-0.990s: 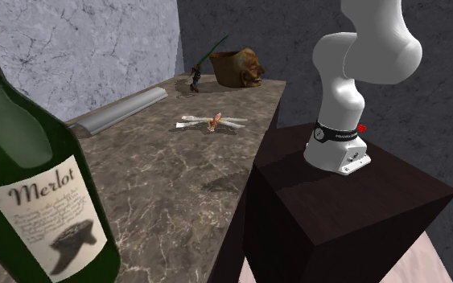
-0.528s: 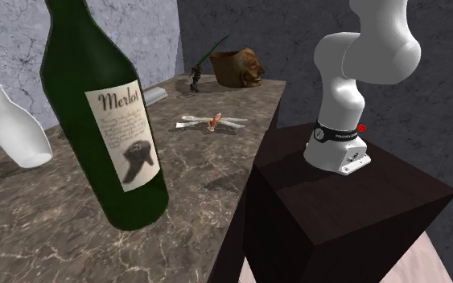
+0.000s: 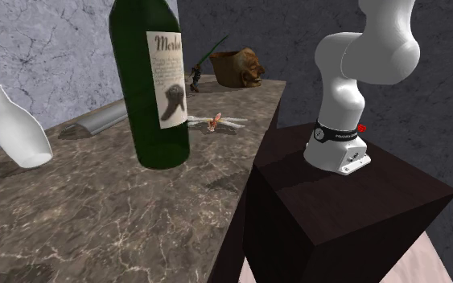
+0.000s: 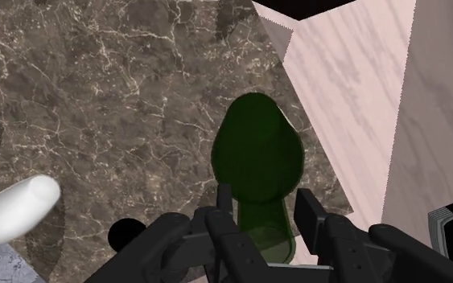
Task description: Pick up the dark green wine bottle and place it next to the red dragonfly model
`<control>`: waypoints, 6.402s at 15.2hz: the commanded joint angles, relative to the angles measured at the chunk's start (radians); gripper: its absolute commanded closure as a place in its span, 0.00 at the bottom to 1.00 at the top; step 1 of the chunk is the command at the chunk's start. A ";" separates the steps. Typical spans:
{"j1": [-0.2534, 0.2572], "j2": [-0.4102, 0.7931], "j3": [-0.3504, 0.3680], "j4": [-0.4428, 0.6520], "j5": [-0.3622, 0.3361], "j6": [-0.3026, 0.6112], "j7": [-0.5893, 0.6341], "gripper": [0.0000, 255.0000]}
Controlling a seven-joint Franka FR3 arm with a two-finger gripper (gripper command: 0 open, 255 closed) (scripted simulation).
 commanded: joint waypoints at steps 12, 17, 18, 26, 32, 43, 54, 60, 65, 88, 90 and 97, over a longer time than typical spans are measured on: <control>-0.064 -0.230 -0.155 0.000 -0.009 -0.229 -0.219 1.00; -0.086 -0.275 -0.223 0.055 -0.032 -0.329 -0.310 1.00; -0.090 -0.281 -0.237 0.070 -0.038 -0.349 -0.329 1.00; -0.116 -0.283 -0.360 0.245 -0.087 -0.519 -0.497 1.00; -0.126 -0.256 -0.448 0.371 -0.118 -0.611 -0.615 1.00; -0.143 -0.405 -0.426 0.063 -0.140 -0.450 -0.587 1.00; -0.159 -0.515 -0.423 -0.185 -0.158 -0.312 -0.571 1.00; -0.168 -0.565 -0.426 -0.304 -0.168 -0.241 -0.565 1.00; -0.175 -0.601 -0.431 -0.398 -0.177 -0.184 -0.562 1.00; -0.209 -0.714 -0.475 -0.774 -0.229 0.080 -0.552 1.00; -0.212 -0.719 -0.481 -0.803 -0.235 0.104 -0.552 1.00; -0.224 -0.730 -0.503 -0.901 -0.257 0.191 -0.551 1.00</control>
